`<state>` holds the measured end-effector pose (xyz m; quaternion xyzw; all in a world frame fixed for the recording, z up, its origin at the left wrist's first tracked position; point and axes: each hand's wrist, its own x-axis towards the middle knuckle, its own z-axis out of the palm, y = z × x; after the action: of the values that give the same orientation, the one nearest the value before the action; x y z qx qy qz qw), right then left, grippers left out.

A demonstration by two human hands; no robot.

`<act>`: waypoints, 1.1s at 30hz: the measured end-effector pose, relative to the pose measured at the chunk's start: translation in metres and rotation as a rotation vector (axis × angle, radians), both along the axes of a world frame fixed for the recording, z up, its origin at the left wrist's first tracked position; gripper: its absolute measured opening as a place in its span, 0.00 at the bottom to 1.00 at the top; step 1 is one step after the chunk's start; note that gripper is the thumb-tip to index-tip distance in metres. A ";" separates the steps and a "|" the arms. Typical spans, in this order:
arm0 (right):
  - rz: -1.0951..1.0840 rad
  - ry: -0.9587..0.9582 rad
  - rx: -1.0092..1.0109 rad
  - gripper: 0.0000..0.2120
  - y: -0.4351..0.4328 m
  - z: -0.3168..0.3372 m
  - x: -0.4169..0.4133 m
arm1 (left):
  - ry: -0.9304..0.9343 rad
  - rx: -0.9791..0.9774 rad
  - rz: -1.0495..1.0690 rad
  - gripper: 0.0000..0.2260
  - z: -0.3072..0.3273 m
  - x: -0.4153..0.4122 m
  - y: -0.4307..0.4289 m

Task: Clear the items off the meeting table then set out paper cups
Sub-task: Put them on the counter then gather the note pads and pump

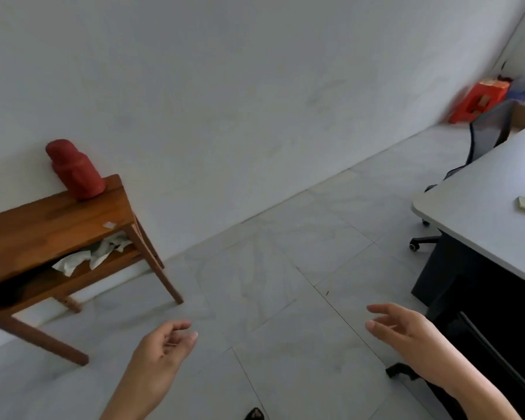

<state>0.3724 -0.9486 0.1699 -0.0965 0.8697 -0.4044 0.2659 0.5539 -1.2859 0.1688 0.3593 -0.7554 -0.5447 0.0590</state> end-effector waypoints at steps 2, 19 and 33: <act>-0.024 -0.023 0.016 0.14 -0.026 0.006 -0.028 | -0.035 -0.003 -0.112 0.04 0.010 -0.060 -0.027; -0.429 -0.149 0.012 0.12 -0.050 -0.047 -0.336 | -0.185 0.116 -0.493 0.18 -0.001 -0.489 -0.099; -0.512 -0.031 -0.040 0.12 -0.058 -0.026 -0.643 | -0.092 0.086 -0.648 0.09 -0.010 -0.843 -0.098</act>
<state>-0.2702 -1.0065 0.1435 0.1281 0.8535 -0.4769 0.1662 -0.2893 -1.3840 0.1589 0.1265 -0.8087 -0.5496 -0.1669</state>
